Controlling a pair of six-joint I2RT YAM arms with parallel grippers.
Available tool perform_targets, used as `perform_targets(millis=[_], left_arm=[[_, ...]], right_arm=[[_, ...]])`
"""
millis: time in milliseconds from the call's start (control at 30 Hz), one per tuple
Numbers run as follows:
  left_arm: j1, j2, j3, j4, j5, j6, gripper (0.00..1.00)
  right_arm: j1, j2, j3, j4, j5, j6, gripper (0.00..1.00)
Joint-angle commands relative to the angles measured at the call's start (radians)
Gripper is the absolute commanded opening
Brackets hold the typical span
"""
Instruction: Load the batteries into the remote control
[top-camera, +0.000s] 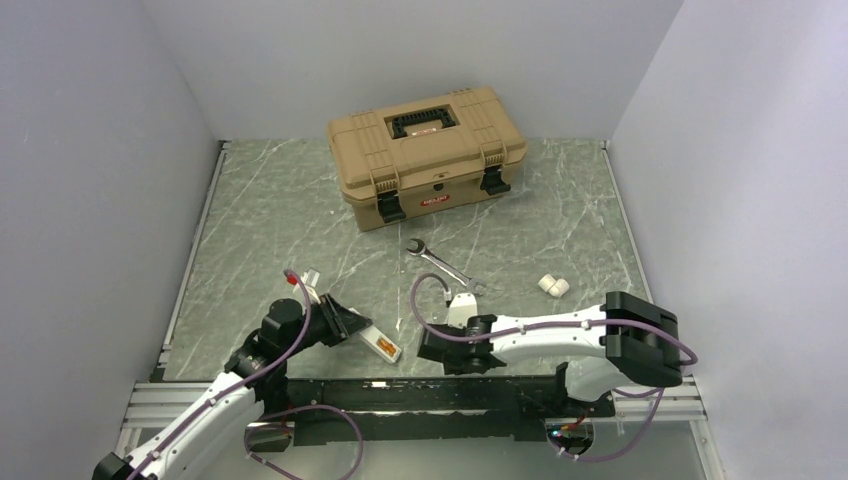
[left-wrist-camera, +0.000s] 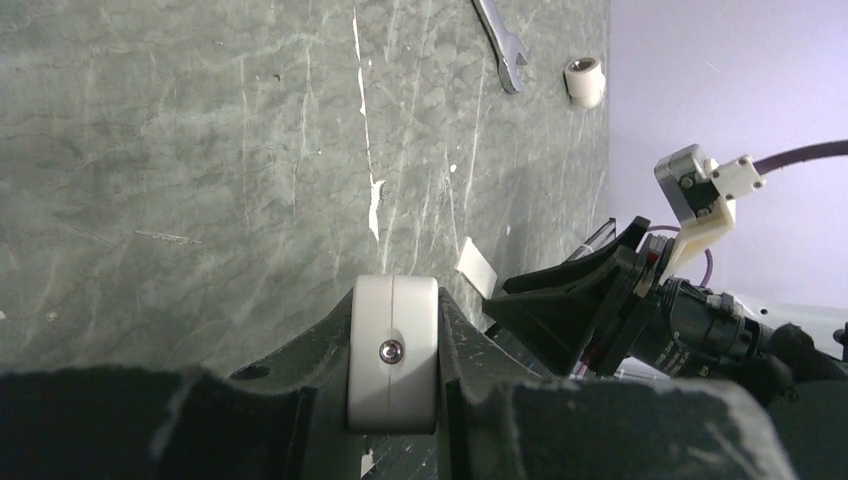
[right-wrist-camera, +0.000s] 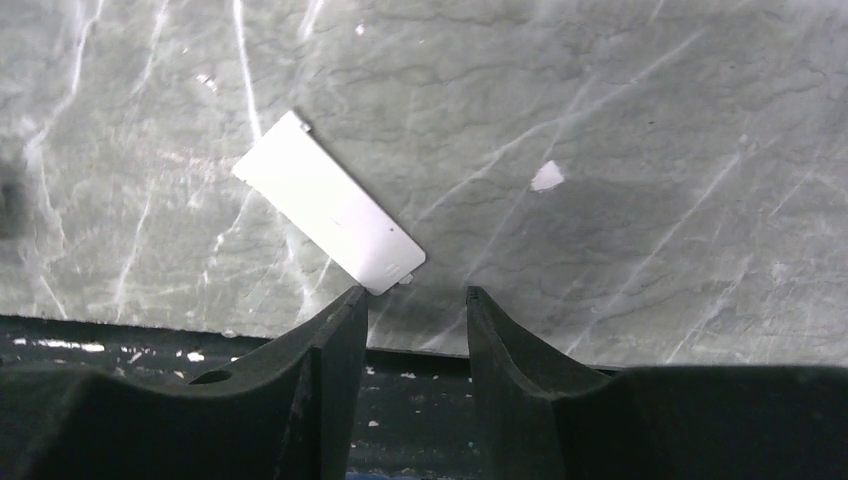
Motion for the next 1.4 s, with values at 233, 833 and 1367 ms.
perform_targets(millis=[233,833,1367], left_arm=[[0.004,-0.032,0.028,0.025,0.005,0.002,0.02],[0.015,-0.041,0.031,-0.010,0.007,0.013,0.01],[0.031,-0.061,0.036,-0.038,0.021,0.025,0.01]], right_arm=[[-0.150,0.030,-0.085,-0.004,-0.013,-0.013,0.45],[-0.319,0.213,0.042,0.084,0.035,-0.194,0.34],[-0.322,0.352,0.201,0.229,-0.040,-0.431,0.35]])
